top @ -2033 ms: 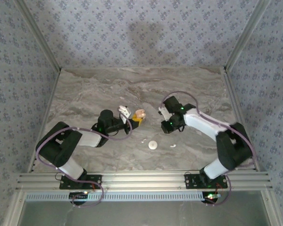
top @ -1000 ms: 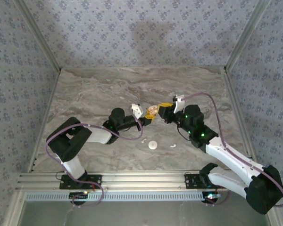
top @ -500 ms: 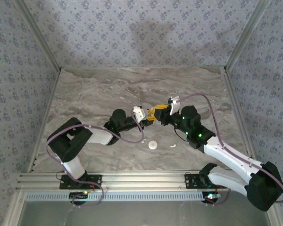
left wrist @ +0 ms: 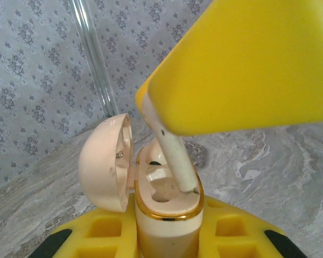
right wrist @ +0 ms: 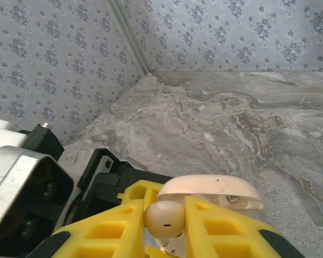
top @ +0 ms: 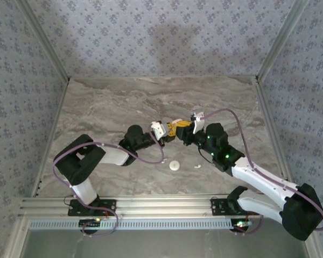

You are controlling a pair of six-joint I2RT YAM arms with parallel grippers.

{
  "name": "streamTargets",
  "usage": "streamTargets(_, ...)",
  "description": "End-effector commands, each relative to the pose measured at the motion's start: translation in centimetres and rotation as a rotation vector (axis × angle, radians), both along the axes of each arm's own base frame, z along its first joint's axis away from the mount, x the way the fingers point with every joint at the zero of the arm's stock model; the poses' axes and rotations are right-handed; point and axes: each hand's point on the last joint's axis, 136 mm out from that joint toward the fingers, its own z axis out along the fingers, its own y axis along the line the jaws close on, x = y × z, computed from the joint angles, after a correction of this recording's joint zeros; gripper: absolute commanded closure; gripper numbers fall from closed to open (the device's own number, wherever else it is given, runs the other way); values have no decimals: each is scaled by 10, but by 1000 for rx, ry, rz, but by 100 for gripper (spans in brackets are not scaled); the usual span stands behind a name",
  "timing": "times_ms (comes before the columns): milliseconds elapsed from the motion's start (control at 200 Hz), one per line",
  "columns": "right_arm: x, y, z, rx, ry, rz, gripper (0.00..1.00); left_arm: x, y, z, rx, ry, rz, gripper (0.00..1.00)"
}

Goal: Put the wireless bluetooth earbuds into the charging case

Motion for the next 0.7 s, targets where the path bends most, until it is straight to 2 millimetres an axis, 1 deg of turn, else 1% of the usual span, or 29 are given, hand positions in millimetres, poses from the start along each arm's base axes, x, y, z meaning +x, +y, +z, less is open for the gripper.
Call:
streamTargets(0,4,-2,2,5,-33,-29,75,-1,0,23,-67,-42,-3,83)
streamTargets(215,9,-4,5,15,-47,-54,75,-2,0,28,-85,-36,-9,83)
streamTargets(480,9,5,3,41,-30,-17,75,-1,-1,35,-113,-34,-11,83)
streamTargets(695,10,3,-13,23,8,-28,75,-2,0,42,-141,-34,-12,83)
